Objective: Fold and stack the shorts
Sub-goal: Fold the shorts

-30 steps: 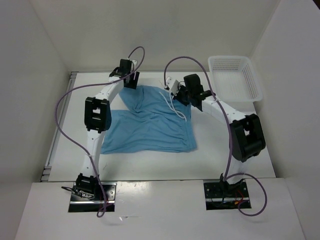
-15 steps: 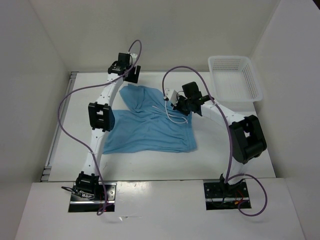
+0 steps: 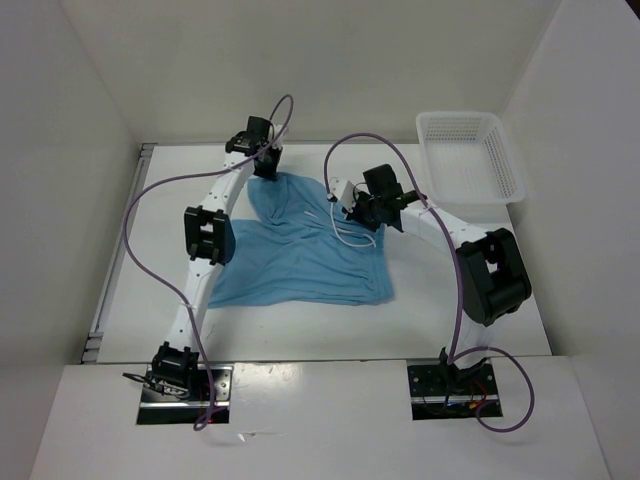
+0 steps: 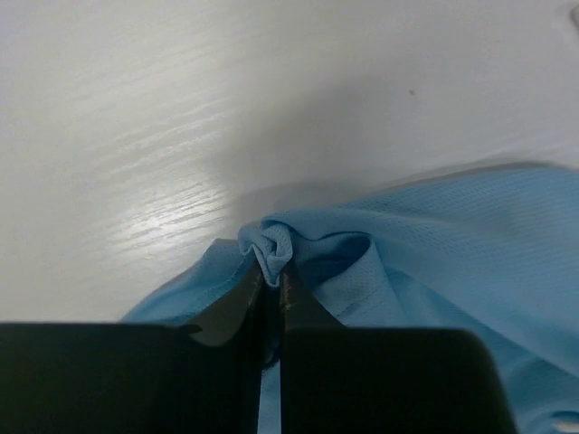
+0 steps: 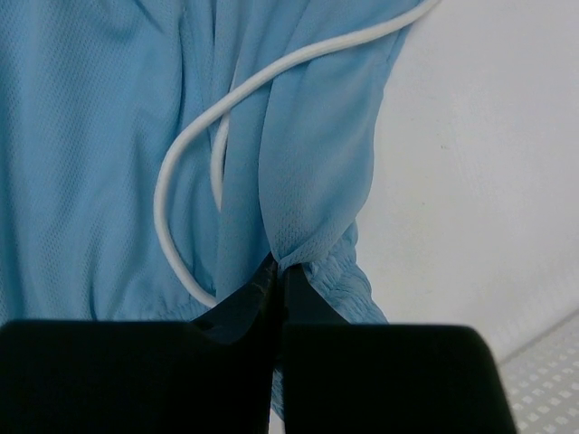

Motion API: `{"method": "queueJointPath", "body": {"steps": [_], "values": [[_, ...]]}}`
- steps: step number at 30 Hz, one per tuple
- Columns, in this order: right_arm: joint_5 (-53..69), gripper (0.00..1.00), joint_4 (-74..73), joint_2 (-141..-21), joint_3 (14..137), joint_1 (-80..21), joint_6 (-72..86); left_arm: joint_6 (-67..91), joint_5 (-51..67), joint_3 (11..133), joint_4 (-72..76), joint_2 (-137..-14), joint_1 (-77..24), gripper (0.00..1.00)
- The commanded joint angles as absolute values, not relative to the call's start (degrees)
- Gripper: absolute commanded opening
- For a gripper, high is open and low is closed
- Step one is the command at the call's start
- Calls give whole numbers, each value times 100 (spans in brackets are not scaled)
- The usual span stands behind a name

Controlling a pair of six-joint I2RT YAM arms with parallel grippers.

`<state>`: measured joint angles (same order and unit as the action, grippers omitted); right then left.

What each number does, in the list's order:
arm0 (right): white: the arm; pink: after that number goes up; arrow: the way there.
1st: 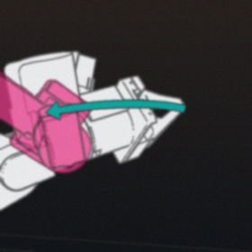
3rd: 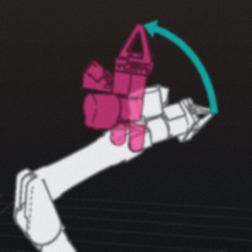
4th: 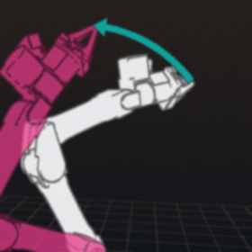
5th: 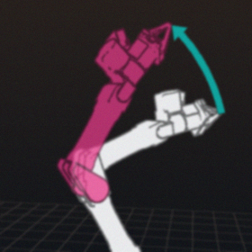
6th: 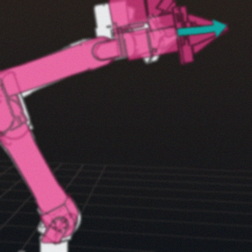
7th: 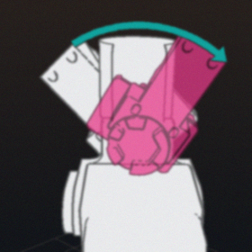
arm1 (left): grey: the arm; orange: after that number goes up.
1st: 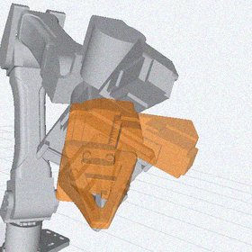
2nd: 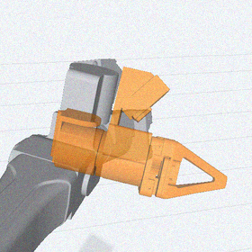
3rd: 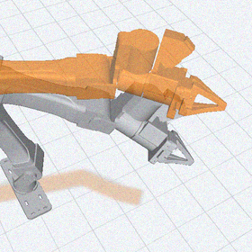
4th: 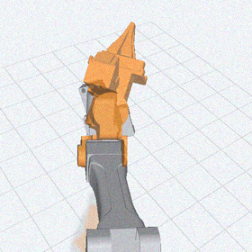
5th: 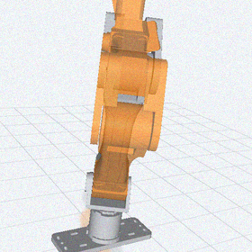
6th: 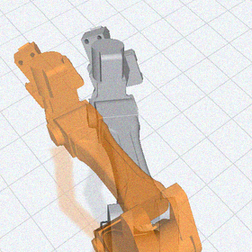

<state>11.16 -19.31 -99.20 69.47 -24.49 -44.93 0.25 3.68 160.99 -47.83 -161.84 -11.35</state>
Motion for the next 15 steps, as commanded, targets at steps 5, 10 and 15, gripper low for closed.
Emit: {"method": "queueJointPath", "body": {"steps": [5,10,15], "values": [[879,0,-1574,-9958,7110,-2443,-4632,0,422,16566,-5229,-16094,-1195,0],[765,0,-1459,-9905,7110,-2443,-4632,0,422,17928,-5712,-15620,-1003,0],[826,0,-1459,-9713,6997,-2557,-4763,0,966,17920,-7441,-15284,-949,1]]}}
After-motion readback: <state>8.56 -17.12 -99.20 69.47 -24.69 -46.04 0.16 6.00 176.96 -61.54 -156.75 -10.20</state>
